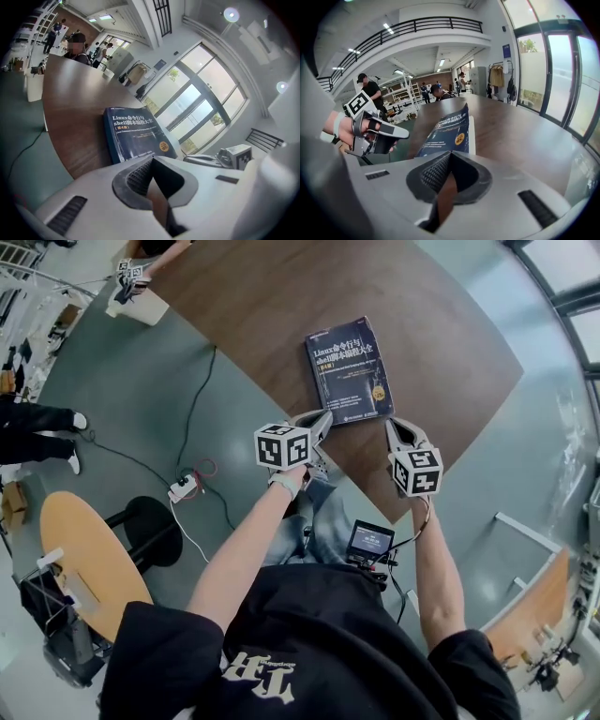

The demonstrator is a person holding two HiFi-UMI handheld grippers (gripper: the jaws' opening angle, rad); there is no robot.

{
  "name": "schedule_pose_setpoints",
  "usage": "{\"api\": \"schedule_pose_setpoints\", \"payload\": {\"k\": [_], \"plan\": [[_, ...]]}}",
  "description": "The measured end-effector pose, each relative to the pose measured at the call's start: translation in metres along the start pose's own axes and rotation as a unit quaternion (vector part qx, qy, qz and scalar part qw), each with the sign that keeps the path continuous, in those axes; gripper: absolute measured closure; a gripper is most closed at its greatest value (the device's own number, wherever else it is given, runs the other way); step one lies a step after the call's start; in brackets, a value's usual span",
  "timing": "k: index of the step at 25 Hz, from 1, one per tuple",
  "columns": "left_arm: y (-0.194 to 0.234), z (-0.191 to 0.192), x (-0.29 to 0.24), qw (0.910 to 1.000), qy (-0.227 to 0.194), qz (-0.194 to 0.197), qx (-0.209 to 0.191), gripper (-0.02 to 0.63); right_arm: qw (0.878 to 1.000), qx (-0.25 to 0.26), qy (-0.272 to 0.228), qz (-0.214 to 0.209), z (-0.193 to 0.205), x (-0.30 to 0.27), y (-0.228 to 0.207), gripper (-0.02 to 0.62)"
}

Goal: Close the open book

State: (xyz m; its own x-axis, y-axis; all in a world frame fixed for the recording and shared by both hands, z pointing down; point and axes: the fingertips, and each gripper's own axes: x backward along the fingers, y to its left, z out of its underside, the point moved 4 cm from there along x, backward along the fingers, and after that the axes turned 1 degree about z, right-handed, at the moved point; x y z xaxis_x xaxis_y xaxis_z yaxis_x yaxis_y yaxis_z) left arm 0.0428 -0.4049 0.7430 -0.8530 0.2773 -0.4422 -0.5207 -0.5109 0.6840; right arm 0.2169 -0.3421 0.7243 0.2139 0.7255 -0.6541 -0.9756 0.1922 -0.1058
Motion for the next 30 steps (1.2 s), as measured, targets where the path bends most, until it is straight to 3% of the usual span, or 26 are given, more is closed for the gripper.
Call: {"api": "schedule_pose_setpoints", "payload": {"k": [4,10,15,23,30], "plan": [[-0.022,0.012,0.055,0.9991,-0.032,0.022,-0.019,0.601,0.999,0.005,-0.033,0.003,-0.003,0.048,0.035,0.607],[-0.068,0.035,0.146,0.9922,-0.081,0.036,-0.087,0.601,0.995,0.021,-0.096,0.011,-0.004,0.144,0.086,0.607],[-0.089,0.056,0.217,0.9872,-0.112,0.046,-0.103,0.601,0.991,0.014,-0.135,0.021,0.005,0.22,0.133,0.607],[-0.133,0.078,0.283,0.9716,-0.161,0.058,-0.164,0.601,0.984,0.022,-0.173,0.029,0.029,0.308,0.182,0.607],[-0.176,0.102,0.343,0.9605,-0.202,0.053,-0.184,0.601,0.978,0.023,-0.206,0.026,0.029,0.362,0.217,0.607]]}}
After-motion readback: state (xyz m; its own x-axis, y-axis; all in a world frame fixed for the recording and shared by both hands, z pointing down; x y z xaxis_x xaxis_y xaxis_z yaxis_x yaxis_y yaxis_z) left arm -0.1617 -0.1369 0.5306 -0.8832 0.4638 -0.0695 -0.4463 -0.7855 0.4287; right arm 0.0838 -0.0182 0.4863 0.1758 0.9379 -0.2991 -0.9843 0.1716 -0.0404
